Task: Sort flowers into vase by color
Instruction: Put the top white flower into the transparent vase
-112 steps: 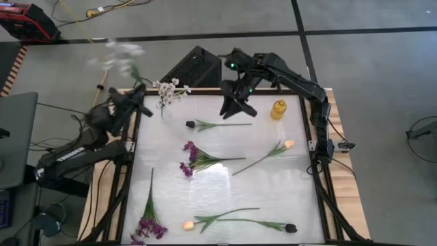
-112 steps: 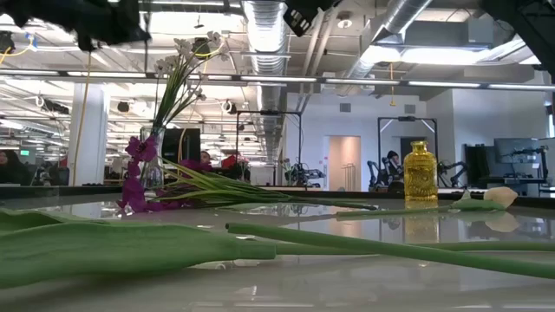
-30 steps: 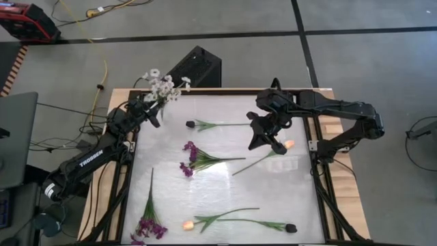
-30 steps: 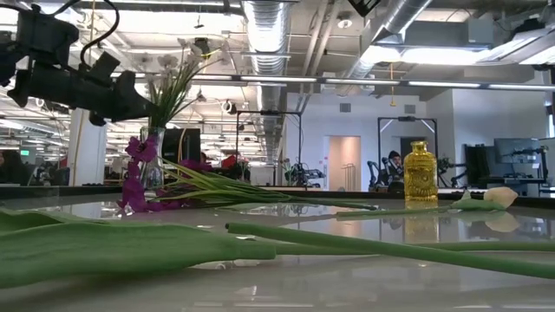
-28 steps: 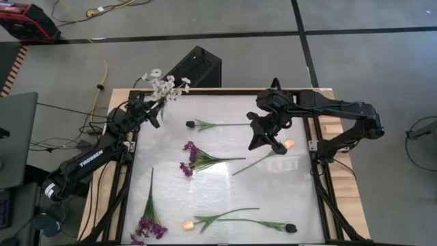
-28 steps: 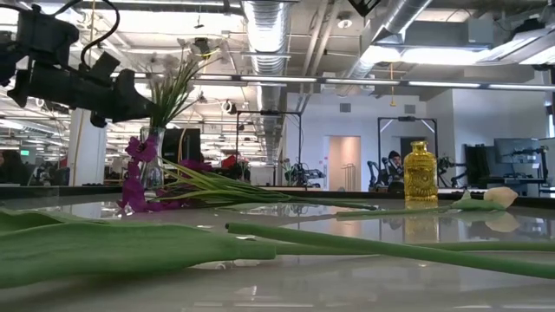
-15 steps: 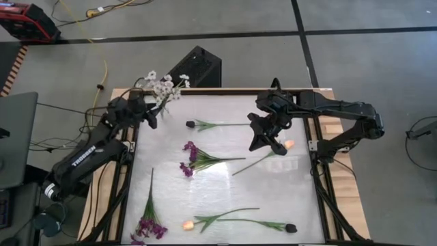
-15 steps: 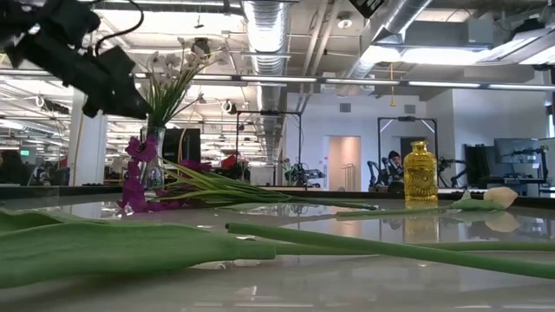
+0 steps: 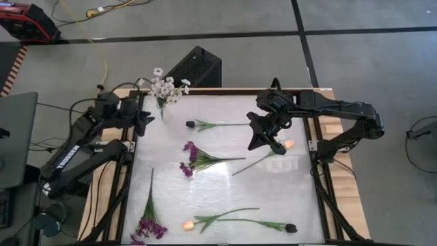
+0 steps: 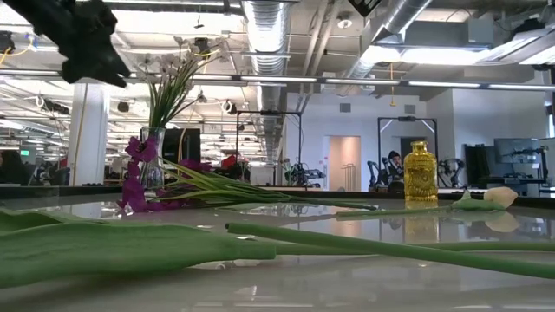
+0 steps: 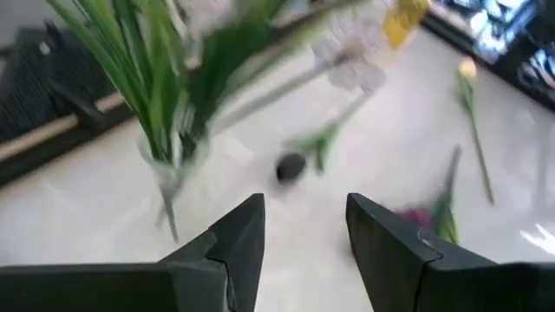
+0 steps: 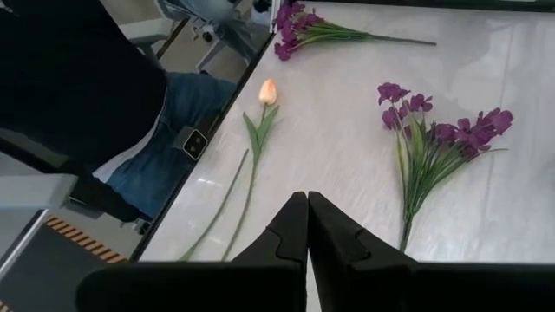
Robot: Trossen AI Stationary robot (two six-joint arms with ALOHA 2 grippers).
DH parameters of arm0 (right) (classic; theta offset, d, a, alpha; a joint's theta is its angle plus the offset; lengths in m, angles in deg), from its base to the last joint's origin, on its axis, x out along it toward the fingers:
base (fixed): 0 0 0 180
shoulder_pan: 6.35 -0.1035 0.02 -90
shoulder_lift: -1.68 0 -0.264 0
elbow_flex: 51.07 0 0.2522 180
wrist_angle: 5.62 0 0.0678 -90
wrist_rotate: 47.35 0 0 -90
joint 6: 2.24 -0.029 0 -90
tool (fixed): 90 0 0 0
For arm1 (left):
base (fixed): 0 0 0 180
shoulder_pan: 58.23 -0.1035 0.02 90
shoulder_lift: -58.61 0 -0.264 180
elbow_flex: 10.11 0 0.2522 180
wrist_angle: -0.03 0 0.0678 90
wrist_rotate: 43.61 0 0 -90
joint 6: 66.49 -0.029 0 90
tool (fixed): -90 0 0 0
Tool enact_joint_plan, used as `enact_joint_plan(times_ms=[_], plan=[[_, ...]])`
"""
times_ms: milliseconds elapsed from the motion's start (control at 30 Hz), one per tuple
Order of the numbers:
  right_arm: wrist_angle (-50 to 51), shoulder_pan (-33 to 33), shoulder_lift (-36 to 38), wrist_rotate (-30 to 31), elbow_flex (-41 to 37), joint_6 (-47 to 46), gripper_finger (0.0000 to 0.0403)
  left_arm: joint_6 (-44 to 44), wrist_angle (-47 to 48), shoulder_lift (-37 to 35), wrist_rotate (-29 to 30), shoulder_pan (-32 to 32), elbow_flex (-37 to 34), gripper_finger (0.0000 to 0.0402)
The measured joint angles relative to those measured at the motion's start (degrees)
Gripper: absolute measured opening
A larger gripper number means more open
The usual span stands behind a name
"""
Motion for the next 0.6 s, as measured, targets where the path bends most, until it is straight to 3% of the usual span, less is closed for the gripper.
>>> enact_joint_plan(times_ms=[133,233,333,600], plan=[[0.5,-0.3,-1.1,-0.1,0.1,-1.5,0.0036,0.2,7.5,0.0,-0.1,3.6,1.6,0.0151],[1.2,-1.3,-2.9,-0.1,0.1,-5.0,0.0036,0.4,10.4,0.0,-4.1,7.0,0.6,0.0151],[3.4,-2.8,-5.5,-0.1,0.1,-8.7,0.0036,2.4,10.0,0.0,-7.0,11.0,-1.1,0.0151],[17.8,-6.8,-13.0,3.6,0.0,-17.2,0.0036,7.7,0.9,-0.5,-7.9,23.6,-8.6,0.0151]])
